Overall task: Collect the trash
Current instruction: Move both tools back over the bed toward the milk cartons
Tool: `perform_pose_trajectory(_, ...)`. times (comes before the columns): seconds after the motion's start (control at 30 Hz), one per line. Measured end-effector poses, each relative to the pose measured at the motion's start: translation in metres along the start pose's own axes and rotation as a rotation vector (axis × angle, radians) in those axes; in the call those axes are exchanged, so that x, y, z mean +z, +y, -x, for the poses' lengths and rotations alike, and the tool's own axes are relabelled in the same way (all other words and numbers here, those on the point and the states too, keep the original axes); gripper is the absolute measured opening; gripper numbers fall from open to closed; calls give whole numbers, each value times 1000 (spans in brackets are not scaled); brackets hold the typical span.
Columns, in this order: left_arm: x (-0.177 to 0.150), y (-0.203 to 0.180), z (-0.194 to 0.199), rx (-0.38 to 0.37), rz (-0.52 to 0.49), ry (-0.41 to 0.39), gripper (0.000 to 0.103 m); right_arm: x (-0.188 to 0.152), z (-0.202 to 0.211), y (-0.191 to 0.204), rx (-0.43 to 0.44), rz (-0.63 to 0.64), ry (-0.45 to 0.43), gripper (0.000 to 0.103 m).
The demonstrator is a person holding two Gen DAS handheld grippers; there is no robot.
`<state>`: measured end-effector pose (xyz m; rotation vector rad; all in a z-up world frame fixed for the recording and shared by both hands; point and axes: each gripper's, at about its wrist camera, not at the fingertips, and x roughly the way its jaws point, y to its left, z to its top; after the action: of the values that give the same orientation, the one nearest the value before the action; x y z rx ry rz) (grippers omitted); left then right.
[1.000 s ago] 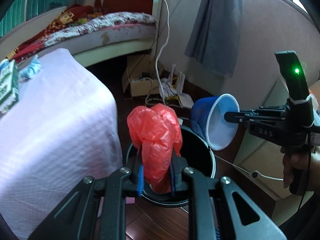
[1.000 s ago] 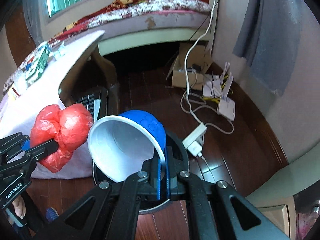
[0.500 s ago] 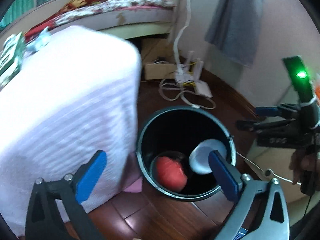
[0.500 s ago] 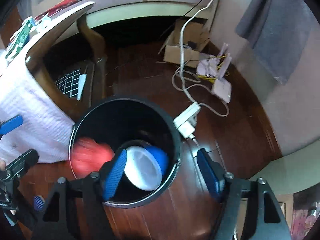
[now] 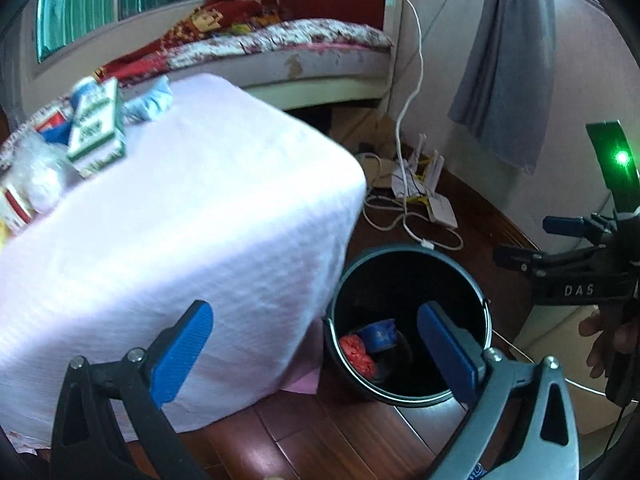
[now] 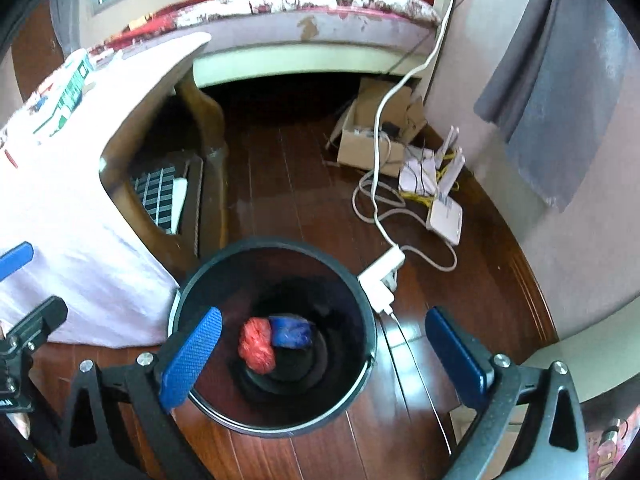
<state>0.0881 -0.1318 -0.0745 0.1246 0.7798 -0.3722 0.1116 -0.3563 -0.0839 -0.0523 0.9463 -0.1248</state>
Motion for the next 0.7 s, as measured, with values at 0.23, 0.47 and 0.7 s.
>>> perform_pose_trajectory(0.23,12,20,35,34,33,-75,102,28,32,26,44,3,-94,103)
perform_pose_trajectory(0.47,18,56,65,97,83,-133,102,52,50,67,103,42,-164,103)
perform_pose_trajectory(0.7,24,98,84,185,127,-161,102,70,59,111,158,71,-188,103)
